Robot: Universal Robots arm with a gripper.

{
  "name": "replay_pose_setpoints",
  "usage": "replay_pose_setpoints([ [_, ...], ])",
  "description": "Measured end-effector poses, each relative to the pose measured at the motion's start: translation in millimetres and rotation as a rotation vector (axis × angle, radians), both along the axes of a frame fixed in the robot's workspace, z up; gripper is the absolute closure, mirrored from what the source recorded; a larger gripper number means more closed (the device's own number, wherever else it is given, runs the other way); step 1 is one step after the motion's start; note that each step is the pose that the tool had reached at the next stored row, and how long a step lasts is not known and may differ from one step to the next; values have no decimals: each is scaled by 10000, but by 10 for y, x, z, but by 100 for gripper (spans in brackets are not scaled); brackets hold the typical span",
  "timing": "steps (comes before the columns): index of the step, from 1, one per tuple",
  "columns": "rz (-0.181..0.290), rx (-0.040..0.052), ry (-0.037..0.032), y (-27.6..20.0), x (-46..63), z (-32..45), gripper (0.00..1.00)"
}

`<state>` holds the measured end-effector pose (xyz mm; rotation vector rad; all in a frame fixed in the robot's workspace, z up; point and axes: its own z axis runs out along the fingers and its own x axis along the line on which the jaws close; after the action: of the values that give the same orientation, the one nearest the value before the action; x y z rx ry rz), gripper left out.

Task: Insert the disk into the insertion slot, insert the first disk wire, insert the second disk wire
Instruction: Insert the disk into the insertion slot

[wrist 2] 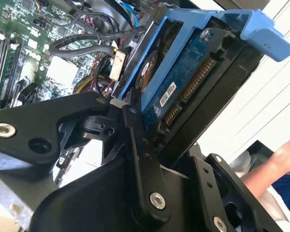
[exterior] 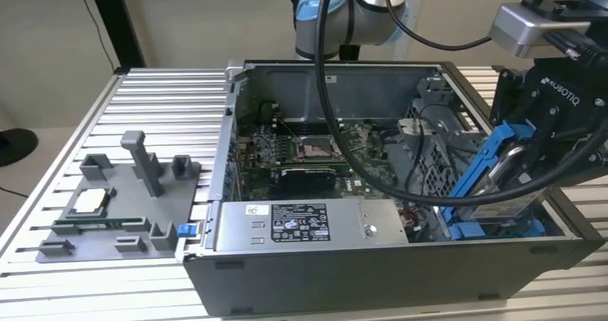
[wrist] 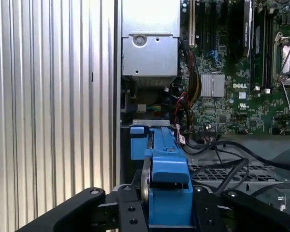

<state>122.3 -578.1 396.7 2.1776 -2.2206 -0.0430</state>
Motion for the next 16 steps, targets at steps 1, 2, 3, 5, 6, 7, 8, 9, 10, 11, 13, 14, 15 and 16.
replay_pose_setpoints([
  [1,-1,0,4,0,0,-17,100],
  [2,0,0,8,0,0,-32,100],
  [3,0,-1,11,0,0,-39,100],
  [5,0,-1,13,0,0,-39,100],
  [6,0,-2,13,0,0,-39,100],
  [7,0,-2,14,0,0,-39,100],
  [8,0,-1,13,0,0,-40,100],
  [9,0,-3,14,0,0,-39,100],
  [10,0,-4,14,0,0,-39,0],
  [11,0,0,15,0,0,-40,0],
  [13,0,-2,14,0,0,-40,0],
  [14,0,-2,14,0,0,-40,0],
  [15,0,-1,14,0,0,-38,0],
  [16,-1,0,15,0,0,-24,0],
])
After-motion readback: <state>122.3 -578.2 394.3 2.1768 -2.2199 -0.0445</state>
